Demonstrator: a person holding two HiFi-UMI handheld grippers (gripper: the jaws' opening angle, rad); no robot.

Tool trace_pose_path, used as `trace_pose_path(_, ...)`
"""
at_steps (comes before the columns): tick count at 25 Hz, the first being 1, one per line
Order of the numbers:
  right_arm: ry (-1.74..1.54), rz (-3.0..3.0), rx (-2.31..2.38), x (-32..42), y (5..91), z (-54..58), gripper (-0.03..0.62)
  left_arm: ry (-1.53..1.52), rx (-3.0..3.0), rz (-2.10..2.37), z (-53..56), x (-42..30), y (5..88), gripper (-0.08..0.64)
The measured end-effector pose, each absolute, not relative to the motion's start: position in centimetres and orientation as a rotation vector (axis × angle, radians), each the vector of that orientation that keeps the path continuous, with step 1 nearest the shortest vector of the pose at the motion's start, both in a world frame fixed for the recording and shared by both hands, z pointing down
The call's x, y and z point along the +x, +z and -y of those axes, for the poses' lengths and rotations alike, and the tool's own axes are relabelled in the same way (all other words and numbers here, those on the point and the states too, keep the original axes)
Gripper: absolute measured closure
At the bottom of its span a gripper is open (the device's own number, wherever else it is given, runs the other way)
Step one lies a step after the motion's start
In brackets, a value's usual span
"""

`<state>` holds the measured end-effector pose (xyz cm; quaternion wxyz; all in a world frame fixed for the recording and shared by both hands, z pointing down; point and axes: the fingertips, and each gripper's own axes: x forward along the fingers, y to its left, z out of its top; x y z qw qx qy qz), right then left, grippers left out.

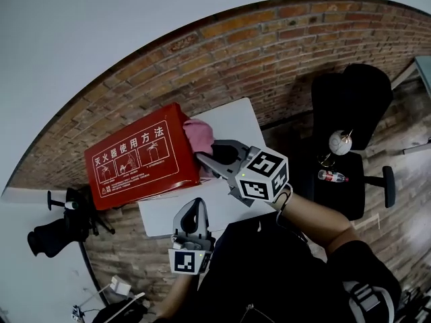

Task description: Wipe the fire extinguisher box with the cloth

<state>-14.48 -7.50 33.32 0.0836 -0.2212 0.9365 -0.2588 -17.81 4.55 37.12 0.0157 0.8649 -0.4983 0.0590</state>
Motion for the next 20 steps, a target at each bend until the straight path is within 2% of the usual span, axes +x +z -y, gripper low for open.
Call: trace_pose_path(20,-0.657,-2.818,-0.949,-15.4,33.3,13.3,0.522,0.197,2.898,1.152,-1.5,-20.7,38.3,0.512)
